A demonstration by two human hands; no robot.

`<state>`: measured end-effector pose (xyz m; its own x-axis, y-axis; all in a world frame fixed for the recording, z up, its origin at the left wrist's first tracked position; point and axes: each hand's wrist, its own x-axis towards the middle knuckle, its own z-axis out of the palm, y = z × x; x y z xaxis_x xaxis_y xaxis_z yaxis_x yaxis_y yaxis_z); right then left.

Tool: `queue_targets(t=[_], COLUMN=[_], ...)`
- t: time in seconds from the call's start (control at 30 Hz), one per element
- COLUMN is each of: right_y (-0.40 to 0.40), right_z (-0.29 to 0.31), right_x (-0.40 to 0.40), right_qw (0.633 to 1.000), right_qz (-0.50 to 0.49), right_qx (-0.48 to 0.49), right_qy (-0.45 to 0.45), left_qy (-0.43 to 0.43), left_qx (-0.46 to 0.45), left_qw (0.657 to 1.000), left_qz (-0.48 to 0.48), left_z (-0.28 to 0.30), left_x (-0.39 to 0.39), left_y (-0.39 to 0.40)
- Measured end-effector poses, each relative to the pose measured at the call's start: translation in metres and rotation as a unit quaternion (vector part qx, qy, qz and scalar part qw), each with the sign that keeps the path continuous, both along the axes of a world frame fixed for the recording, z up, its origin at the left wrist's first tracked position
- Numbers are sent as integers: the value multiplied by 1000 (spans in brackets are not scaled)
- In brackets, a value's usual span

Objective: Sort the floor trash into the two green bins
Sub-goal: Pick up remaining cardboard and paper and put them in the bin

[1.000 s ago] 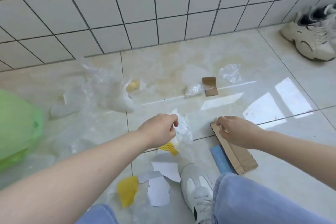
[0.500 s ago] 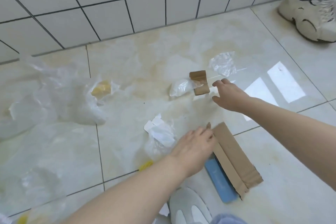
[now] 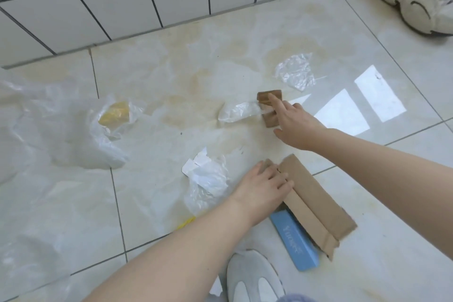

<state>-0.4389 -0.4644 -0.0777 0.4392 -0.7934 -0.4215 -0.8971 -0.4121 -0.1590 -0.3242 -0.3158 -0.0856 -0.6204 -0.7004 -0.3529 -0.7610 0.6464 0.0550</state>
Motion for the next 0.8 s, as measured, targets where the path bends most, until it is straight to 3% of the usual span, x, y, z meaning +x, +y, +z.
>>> queue_targets(t=[0.3, 0.37, 0.47, 0.57, 0.8], right_y=[-1, 0, 2, 7, 19], right_z=[-3, -1, 2, 1, -2], right_x=[-16, -15, -14, -14, -20], right_qw=[995, 994, 994, 993, 997], right_qz=[-96, -108, -88, -42, -57], right_qx=[17, -7, -61, -102, -55], right_qy=[13, 14, 35, 46, -8], left_qy=[8, -19, -21, 9, 28], left_qx=[-59, -31, 21, -14, 14], left_qw=[996, 995, 989, 987, 972], left_qz=[72, 95, 147, 157, 231], left_z=[-2, -6, -6, 0, -4], left_x=[23, 25, 24, 16, -7], left_y=[-4, -3, -5, -8, -13])
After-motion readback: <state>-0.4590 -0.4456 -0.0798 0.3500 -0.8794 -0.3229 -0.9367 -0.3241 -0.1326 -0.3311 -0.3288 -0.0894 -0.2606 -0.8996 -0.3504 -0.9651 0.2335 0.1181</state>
